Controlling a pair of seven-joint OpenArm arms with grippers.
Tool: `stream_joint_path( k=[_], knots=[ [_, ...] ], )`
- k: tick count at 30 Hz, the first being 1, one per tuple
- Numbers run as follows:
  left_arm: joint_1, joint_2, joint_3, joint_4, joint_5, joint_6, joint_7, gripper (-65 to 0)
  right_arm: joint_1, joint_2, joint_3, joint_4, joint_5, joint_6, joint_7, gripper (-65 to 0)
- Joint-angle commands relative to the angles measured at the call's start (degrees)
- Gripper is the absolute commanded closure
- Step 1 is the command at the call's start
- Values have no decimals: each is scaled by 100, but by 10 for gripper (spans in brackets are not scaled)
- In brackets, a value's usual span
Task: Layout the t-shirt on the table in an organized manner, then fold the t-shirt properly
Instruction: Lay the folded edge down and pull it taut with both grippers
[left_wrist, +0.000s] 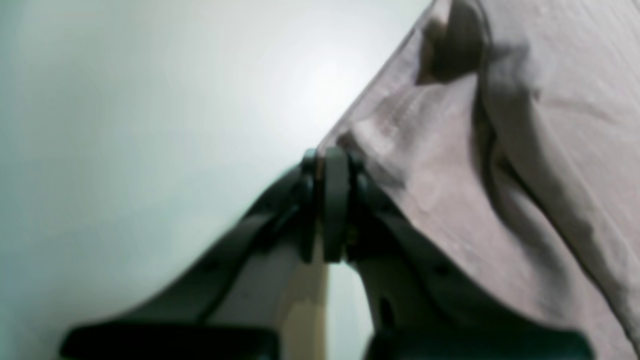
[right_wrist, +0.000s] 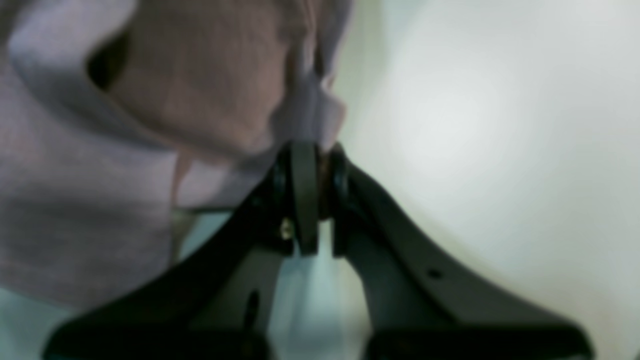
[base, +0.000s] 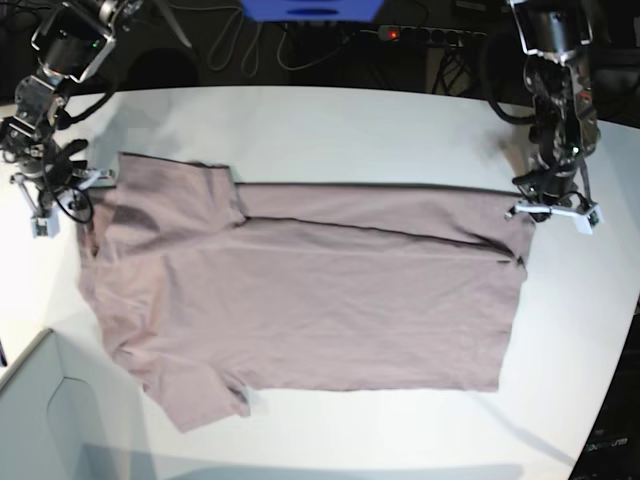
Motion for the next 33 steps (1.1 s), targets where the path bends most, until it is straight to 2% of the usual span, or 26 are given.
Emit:
stream_joint_path(
  k=[1, 7, 12, 15, 18, 20, 22, 27, 33],
  knots=[
    [6, -79, -23, 304, 3, -23, -135, 0, -13, 107, 26, 330, 84, -23, 138, 0],
    [164, -203, -23, 1183, 3, -23, -117, 0, -153, 81, 26, 1473, 66, -23, 120, 0],
    [-126, -238, -287, 1552, 3, -23, 726, 0, -74, 98, -44, 2018, 66, -23, 120, 0],
    [-601, -238, -507, 1473, 3, -23, 1201, 0, 277, 195, -554, 2045, 57, -23, 94, 0],
    [-1102, -238, -577, 1192, 64, -23, 1474, 0, 691, 362, -1161, 1851, 57, -23, -451, 0],
    [-1322, -246, -577, 955, 64, -23, 1500, 0, 1025, 441, -1451, 1614, 57, -23, -961, 0],
    [-1427, -246, -577, 788, 64, -23, 1509, 0, 1227, 467, -1512, 1271, 48, -23, -1164, 0],
    [-1357, -246, -577, 691, 64, -23, 1509, 0, 1130, 485, -1512, 770, 48, -23, -1146, 0],
    [-689, -246, -586, 744, 38, -23, 1456, 0, 506, 599, -1504, 990, 48, -23, -1032, 0]
  ],
)
